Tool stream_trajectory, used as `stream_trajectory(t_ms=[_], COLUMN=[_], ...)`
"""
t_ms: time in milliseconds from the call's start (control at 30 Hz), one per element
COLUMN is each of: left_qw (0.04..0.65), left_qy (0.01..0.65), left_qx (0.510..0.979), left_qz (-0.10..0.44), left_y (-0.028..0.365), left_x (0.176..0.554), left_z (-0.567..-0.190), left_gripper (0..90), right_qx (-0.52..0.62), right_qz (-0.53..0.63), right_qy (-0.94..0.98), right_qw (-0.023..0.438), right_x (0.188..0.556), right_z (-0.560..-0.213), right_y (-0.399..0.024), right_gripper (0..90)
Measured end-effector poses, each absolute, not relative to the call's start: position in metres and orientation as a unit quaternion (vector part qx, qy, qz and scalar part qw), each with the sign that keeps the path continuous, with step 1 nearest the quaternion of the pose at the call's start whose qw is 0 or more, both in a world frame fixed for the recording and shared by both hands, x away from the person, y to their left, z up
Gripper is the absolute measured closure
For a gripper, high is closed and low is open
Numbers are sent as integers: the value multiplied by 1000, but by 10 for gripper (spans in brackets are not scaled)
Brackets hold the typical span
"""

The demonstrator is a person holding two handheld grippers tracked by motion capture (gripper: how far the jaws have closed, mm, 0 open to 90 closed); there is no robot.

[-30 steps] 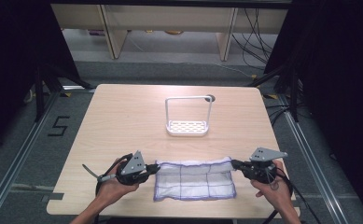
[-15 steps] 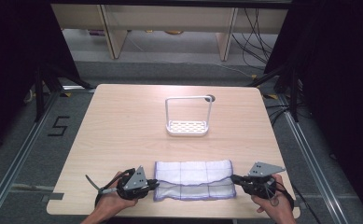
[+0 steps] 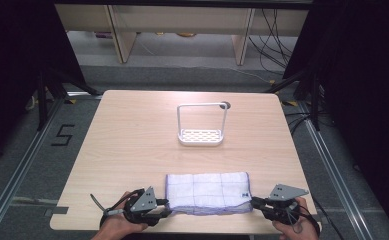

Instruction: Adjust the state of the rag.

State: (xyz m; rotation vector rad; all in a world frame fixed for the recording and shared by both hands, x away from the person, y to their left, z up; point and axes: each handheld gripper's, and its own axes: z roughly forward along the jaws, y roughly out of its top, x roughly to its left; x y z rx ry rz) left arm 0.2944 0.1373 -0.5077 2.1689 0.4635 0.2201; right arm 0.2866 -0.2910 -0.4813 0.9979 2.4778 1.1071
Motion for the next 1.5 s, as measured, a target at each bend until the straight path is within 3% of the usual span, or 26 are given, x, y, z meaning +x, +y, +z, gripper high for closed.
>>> stream_trajectory(t_ms=[233, 333, 433, 700, 1133, 1433, 1500], left_qw=[473, 468, 449, 406, 391, 392, 393], left_qy=[245, 271, 281, 294, 292, 279, 281], left_qx=[842, 835, 841, 859, 867, 872, 871], left_qz=[83, 100, 111, 99, 98, 93, 87], left_y=[143, 138, 130, 117, 118, 116, 116], left_x=[308, 329, 357, 395, 391, 387, 386], left_z=[-493, -490, -490, -506, -517, -516, -516], left_gripper=[439, 428, 392, 360, 364, 523, 561], right_qx=[392, 429, 423, 435, 435, 443, 446], right_qz=[394, 371, 359, 326, 282, 282, 286], right_qy=[818, 809, 818, 827, 842, 838, 836], right_qw=[147, 155, 150, 141, 150, 146, 141], right_x=[289, 294, 297, 295, 293, 292, 290], right_z=[-471, -470, -475, -486, -497, -498, -498], right_y=[-293, -282, -276, -271, -267, -268, -266], right_gripper=[635, 506, 465, 436, 431, 456, 502])
